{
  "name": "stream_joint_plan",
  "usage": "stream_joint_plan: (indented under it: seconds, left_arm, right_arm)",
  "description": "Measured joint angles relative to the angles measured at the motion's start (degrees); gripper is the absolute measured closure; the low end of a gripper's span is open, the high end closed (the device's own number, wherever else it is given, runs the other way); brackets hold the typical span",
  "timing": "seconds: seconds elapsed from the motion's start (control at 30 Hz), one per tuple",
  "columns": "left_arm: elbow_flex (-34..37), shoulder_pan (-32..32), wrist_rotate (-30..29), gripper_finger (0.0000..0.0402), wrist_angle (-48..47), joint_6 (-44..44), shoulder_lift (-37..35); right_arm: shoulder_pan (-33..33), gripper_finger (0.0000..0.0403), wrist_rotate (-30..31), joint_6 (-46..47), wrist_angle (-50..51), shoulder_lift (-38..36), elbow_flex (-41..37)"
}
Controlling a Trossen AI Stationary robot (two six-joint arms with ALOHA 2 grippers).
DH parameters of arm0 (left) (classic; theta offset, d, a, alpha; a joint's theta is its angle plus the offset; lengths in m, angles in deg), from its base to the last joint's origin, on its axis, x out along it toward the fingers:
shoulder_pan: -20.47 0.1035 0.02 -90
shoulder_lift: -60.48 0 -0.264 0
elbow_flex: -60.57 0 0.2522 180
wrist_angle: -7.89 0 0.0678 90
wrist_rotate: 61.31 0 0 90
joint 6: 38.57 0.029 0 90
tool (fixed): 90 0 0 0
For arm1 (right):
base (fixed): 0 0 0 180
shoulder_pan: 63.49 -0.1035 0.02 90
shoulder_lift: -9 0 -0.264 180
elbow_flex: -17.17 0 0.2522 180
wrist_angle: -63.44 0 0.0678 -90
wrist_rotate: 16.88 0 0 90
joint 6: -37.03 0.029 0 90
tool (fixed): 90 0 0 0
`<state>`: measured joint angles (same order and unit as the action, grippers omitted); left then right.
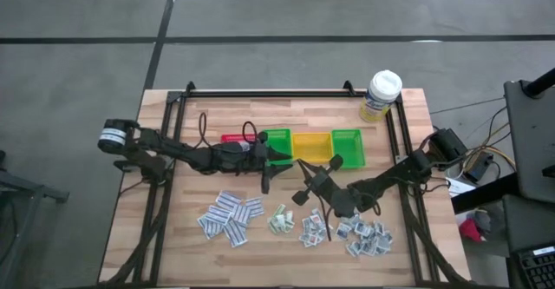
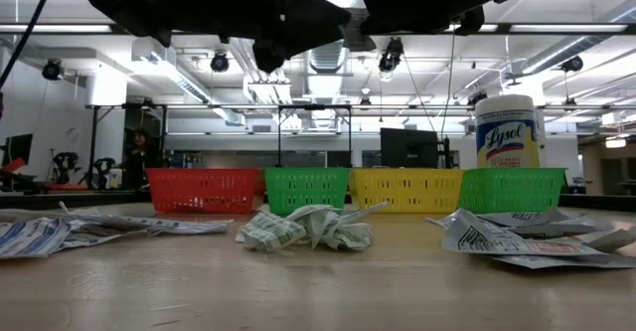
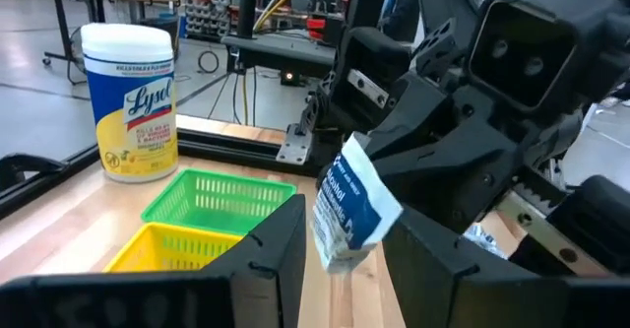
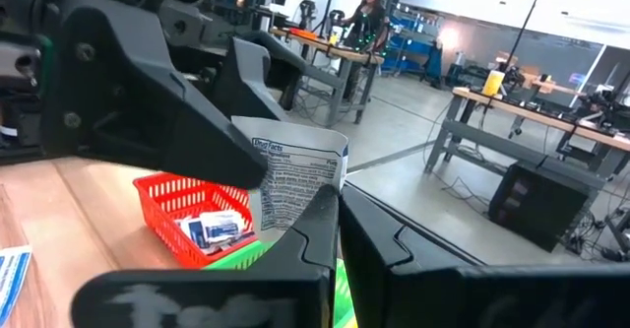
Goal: Pick & Place First Aid Supplies
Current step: Put the alcohol pad into the red basket
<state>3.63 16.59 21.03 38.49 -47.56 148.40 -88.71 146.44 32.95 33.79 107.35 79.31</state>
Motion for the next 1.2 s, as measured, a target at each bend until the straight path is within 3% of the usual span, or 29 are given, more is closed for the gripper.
stream_joint_plan:
  seconds: [0.3,0.57,0.97,1.2]
  left_arm:
    - [-1.5,0.2,-1.3,0.0287,-0.5,-1.4,2.3]
    - [-1.5,0.3,-1.2,0.0390,-0.5,-0.5,2.1]
    - [-1.5,0.3,-2.6,0.0400,-4.7,-0.5,1.9]
    - [-1.6,0.4,-7.9,0.0401,-12.9,-0.9,0.8]
  right_arm:
    - [0.0,0.0394,-0.1,-0.4,0.0,0.0,0.0]
    - [0.0,0.0394,-0.5,-0.4,0.1,0.0,0.0]
    - [0.0,0.0391,-4.0,-0.5,6.4,0.0,-0.1]
    - [-0.1,0.0355,-2.9,2.5,11.3,0.0,-0.1]
